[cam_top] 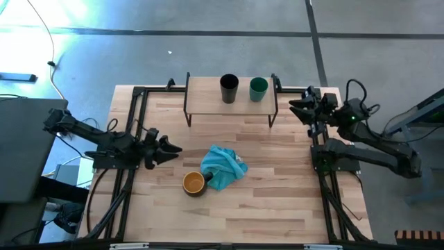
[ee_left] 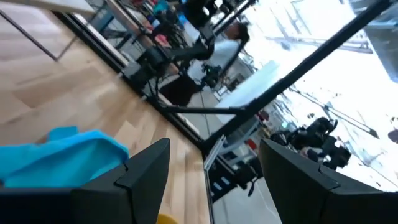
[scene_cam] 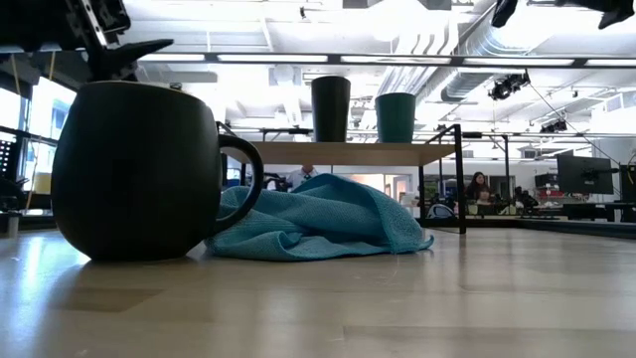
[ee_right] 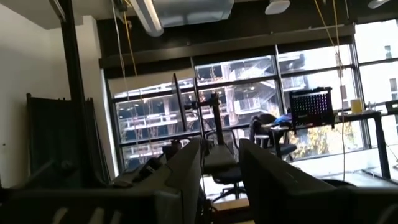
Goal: Stack small to large cups/mugs on shelf
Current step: Put the black mug on the shelf
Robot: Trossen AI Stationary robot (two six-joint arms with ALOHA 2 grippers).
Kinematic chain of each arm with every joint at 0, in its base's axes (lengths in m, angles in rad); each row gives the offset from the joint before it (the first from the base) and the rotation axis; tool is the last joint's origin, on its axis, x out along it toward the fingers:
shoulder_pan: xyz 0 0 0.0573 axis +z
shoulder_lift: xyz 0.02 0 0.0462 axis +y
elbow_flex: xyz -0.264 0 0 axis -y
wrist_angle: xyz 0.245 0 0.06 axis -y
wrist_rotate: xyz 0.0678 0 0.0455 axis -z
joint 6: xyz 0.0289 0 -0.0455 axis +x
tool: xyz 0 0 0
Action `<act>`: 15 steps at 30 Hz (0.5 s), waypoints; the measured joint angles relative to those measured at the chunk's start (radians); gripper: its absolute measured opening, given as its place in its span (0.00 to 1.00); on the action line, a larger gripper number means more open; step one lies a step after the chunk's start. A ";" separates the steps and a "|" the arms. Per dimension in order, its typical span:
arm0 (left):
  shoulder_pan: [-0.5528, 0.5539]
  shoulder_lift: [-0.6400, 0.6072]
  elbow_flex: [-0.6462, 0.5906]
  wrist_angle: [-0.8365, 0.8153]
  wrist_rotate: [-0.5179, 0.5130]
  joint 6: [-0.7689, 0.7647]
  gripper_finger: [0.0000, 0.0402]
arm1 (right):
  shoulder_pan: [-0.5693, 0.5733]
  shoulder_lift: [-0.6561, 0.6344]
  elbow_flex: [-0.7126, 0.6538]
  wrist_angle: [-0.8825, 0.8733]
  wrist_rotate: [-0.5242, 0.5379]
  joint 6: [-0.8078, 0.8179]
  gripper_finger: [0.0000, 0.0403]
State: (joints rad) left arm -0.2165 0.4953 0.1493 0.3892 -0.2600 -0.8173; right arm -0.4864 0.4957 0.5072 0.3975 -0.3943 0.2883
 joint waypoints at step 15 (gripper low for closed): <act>0.000 0.378 0.230 -0.005 0.150 0.215 0.59 | 0.074 0.000 0.000 -0.122 0.002 -0.051 0.26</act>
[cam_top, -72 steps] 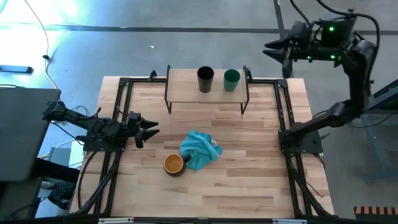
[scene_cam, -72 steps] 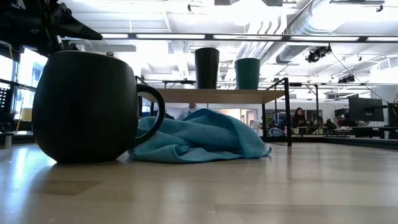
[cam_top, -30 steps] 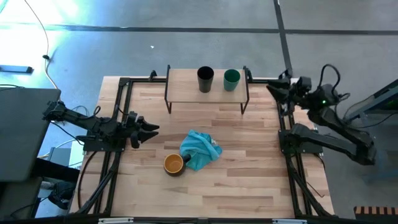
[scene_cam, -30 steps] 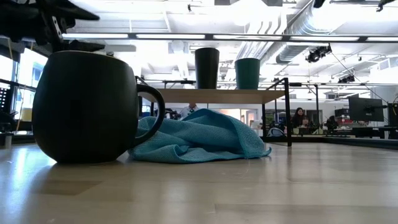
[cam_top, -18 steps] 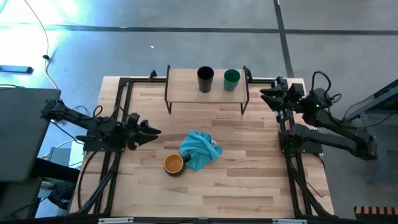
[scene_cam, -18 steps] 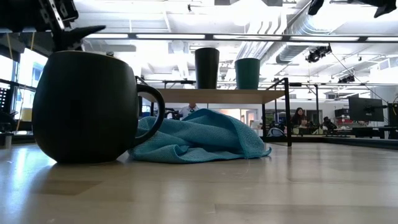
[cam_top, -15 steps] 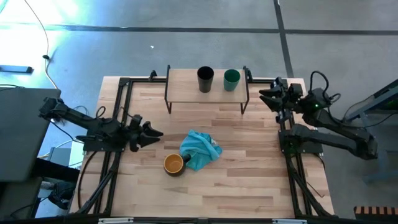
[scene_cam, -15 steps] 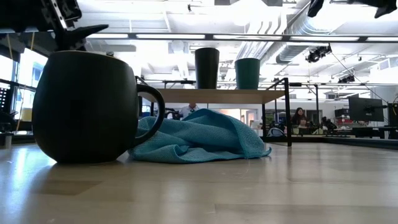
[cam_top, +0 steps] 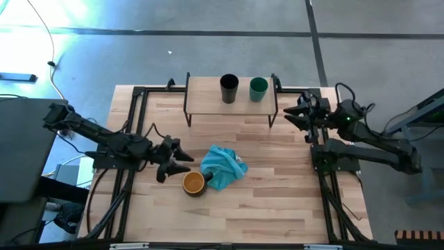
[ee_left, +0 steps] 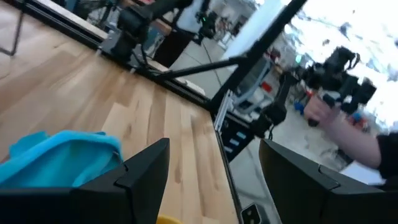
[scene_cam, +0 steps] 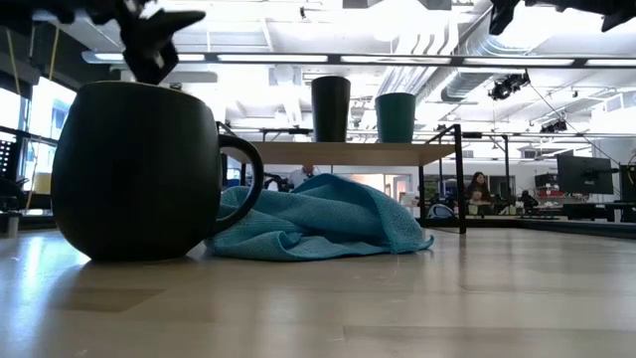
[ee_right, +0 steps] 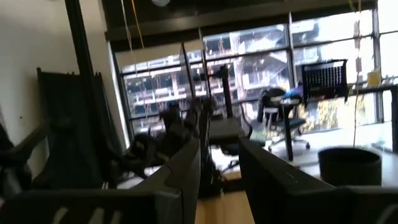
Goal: Stack small to large cups/mugs on shelf
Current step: Put the black mug on the shelf
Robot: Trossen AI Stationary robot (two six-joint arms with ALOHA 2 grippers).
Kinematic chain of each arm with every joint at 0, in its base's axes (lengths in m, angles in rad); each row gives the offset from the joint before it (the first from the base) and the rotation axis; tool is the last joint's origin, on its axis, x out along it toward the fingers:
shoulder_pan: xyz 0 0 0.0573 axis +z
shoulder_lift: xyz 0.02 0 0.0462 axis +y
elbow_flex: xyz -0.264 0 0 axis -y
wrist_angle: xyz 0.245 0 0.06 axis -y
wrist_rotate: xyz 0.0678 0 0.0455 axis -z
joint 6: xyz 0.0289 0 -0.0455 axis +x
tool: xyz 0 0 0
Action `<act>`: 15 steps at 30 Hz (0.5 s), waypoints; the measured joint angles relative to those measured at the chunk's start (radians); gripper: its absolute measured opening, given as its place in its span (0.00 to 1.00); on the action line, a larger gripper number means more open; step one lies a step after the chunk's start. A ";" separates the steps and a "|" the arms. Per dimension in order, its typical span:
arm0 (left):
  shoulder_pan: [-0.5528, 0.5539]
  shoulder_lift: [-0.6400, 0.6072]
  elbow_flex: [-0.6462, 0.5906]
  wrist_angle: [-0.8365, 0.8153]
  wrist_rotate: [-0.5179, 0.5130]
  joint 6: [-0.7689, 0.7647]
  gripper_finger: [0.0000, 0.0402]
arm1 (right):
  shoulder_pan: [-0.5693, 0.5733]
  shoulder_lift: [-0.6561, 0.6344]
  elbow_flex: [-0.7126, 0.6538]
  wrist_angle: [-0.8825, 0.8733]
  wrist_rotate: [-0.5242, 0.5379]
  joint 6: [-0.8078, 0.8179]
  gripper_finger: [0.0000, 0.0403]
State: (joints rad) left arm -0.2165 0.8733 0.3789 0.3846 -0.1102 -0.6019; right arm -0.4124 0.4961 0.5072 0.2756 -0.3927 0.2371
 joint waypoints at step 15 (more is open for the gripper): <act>0.000 0.047 0.213 -0.343 -0.084 0.045 0.59 | 0.179 0.000 0.000 -0.188 0.137 -0.107 0.26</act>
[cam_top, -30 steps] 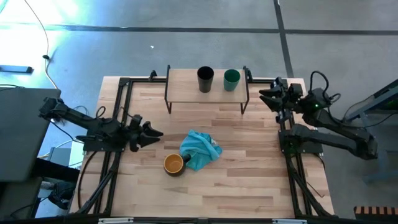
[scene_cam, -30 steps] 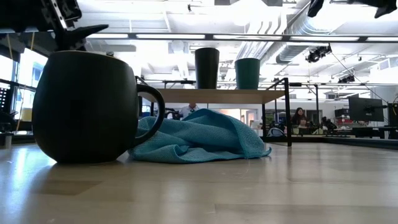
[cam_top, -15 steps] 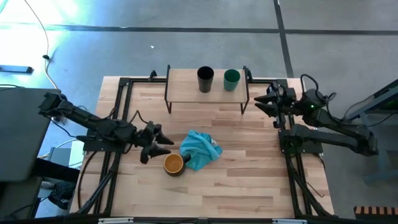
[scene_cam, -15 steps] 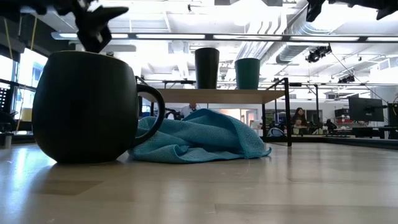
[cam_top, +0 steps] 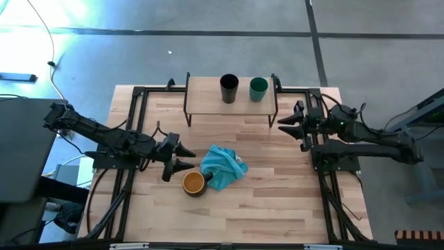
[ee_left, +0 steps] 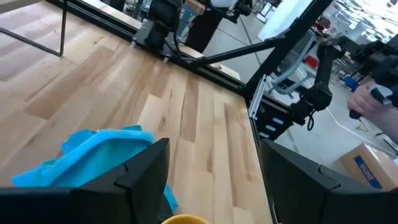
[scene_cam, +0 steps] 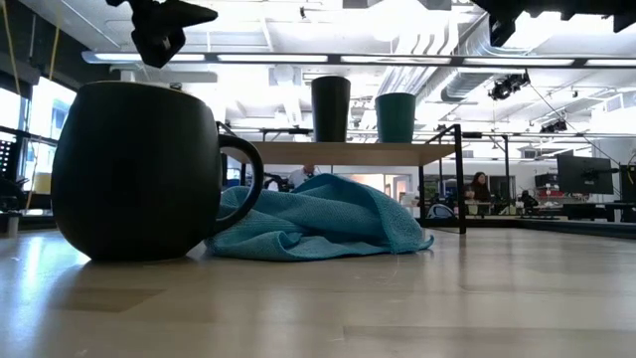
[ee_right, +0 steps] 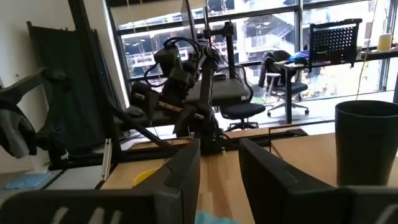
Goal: Stack small to large cups/mugs on shelf
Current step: Put the black mug on the shelf
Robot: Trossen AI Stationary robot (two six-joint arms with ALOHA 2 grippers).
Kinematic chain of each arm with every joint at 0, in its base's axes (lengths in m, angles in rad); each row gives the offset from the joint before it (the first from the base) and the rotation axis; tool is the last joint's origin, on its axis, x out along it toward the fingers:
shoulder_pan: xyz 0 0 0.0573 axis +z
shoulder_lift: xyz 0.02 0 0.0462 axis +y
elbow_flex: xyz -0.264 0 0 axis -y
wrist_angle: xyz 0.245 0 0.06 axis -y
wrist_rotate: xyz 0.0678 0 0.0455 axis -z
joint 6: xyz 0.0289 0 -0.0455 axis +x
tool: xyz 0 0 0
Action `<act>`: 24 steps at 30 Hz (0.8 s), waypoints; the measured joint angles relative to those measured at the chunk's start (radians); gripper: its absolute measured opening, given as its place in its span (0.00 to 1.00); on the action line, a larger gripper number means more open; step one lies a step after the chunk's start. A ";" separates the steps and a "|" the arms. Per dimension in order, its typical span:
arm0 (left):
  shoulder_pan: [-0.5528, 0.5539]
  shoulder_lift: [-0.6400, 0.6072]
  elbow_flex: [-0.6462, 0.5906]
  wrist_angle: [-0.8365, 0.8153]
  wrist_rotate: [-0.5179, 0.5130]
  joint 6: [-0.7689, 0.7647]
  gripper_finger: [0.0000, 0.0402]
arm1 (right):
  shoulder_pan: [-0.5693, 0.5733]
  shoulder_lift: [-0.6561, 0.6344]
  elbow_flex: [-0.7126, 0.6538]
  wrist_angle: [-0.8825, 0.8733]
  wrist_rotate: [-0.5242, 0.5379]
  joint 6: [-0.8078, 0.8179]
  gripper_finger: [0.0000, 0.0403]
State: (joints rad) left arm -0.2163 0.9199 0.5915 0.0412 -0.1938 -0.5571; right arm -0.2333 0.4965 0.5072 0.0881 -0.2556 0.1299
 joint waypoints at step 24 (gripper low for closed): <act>0.000 0.000 0.010 -0.265 0.024 -0.102 0.59 | 0.097 -0.174 -0.393 0.518 0.100 0.081 0.26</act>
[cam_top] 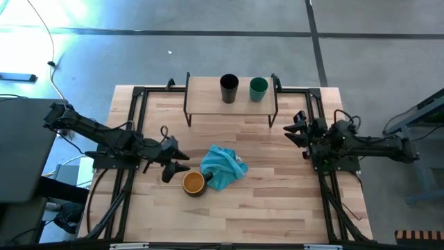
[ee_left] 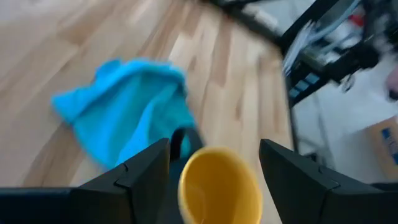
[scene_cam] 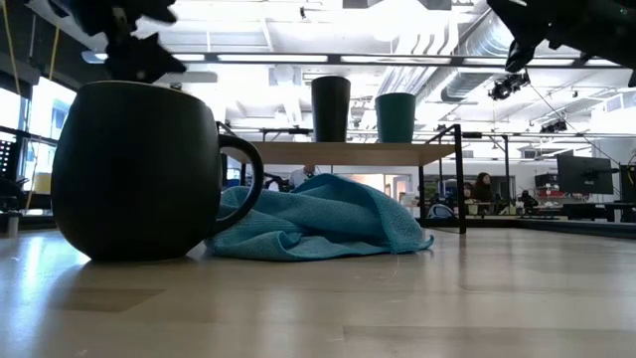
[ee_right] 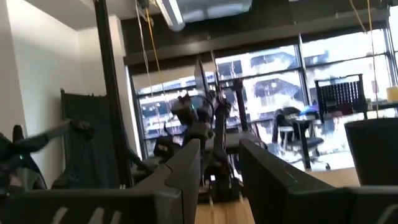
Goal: Stack small to large cups/mugs on shelf
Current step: Put the black mug on the shelf
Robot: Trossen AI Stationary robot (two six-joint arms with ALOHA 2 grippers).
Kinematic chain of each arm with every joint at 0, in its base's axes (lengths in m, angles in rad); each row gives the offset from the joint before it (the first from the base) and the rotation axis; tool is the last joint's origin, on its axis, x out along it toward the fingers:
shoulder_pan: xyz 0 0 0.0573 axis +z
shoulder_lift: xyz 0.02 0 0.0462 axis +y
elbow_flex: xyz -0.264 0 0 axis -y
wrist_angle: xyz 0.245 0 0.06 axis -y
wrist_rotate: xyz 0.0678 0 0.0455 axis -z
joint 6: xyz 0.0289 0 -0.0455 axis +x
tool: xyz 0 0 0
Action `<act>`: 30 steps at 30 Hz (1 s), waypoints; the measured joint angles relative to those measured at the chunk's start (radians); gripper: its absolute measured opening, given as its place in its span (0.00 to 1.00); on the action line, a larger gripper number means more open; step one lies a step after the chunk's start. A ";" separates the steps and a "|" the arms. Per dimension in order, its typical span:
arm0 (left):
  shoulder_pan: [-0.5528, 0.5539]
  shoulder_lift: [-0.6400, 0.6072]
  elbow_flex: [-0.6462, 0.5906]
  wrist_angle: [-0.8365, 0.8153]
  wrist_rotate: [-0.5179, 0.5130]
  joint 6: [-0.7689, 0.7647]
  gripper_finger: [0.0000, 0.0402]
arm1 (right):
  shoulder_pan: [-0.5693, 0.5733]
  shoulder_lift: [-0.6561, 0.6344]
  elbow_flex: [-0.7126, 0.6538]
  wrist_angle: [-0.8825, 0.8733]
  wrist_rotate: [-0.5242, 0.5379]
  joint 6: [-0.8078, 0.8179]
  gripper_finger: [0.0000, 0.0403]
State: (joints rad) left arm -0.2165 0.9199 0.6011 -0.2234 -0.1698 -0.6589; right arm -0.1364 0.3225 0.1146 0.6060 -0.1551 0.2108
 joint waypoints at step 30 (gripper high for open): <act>0.001 0.430 0.421 -0.363 0.046 0.214 0.59 | 0.000 0.003 0.000 -0.152 0.097 0.120 0.26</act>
State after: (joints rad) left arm -0.2157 1.3504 1.0222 -0.5860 -0.1235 -0.4452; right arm -0.1364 0.3256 0.1143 0.4538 -0.0586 0.3309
